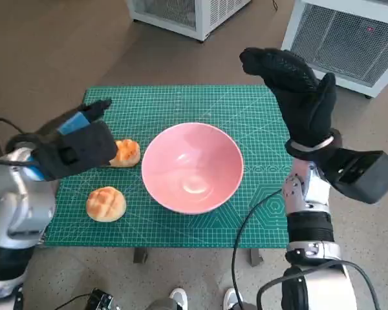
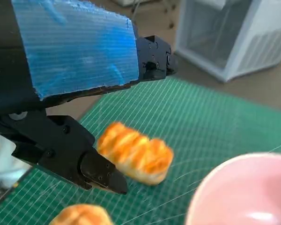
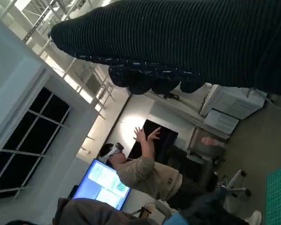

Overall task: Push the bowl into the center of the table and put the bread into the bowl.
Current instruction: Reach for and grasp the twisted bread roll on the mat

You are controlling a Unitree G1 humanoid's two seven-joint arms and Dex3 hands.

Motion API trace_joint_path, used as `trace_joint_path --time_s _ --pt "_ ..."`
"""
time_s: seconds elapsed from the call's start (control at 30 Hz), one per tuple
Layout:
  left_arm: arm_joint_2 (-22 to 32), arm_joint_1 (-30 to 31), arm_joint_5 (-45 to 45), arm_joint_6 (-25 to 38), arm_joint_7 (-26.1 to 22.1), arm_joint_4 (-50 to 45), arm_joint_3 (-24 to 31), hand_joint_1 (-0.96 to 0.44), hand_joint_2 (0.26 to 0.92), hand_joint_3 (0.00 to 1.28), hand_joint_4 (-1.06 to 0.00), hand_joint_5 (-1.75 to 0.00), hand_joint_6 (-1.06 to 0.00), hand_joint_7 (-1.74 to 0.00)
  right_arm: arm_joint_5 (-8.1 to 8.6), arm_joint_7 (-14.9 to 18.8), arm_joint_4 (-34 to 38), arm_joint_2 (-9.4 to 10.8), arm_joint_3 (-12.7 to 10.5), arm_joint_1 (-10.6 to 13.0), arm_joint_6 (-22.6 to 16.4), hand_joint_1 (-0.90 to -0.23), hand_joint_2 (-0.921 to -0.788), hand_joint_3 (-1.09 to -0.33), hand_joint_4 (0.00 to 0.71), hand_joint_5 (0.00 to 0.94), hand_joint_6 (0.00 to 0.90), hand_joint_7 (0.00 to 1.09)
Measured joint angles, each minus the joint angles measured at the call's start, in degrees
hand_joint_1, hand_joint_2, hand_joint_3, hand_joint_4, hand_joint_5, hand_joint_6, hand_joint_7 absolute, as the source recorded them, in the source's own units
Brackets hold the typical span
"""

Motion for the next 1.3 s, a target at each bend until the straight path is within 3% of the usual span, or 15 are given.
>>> trace_joint_path --time_s 0.43,0.83,1.07,1.17,1.27,1.3 --pt "-4.2 -4.7 2.2 -6.4 2.2 15.0 -3.4 -0.13 0.710 0.01 -0.08 -0.01 -0.24 -0.05 0.07 -0.7 -2.5 0.1 0.7 0.8 0.3 -0.753 -0.921 -0.916 0.132 0.023 -0.001 0.52" --pt "-8.9 -8.3 6.0 -8.7 5.5 27.0 -6.8 -0.09 0.737 0.02 -0.17 -0.03 -0.33 -0.06 0.48 -0.9 -5.4 0.0 0.8 2.1 1.8 -0.771 -0.921 -0.906 0.133 0.027 -0.001 0.54" --pt "-11.4 -9.3 7.0 -14.5 11.9 33.7 -7.5 -0.03 0.768 0.02 -0.42 -0.05 -0.52 -0.09 0.61 -0.9 -7.4 -0.2 0.8 3.0 2.9 -0.774 -0.921 -0.894 0.135 0.030 -0.001 0.54" --pt "-12.0 -9.3 7.2 -18.0 15.4 36.1 -7.6 0.00 0.806 0.04 -0.69 -0.14 -0.70 -0.16 1.02 -1.0 -8.4 -0.3 0.8 3.3 3.4 -0.772 -0.921 -0.885 0.137 0.032 -0.001 0.55" --pt "-12.3 -9.3 7.5 -21.7 18.7 38.4 -7.7 0.02 0.825 0.04 -0.81 -0.21 -0.76 -0.20 1.39 -1.0 -9.2 -0.4 0.8 3.5 4.0 -0.769 -0.921 -0.882 0.138 0.033 -0.001 0.55" --pt "-12.4 -9.3 7.6 -22.8 19.6 39.2 -7.8 0.02 0.844 0.04 -0.81 -0.38 -0.73 -0.38 1.53 -1.1 -9.4 -0.4 0.8 3.6 4.1 -0.768 -0.921 -0.879 0.139 0.034 -0.001 0.55"
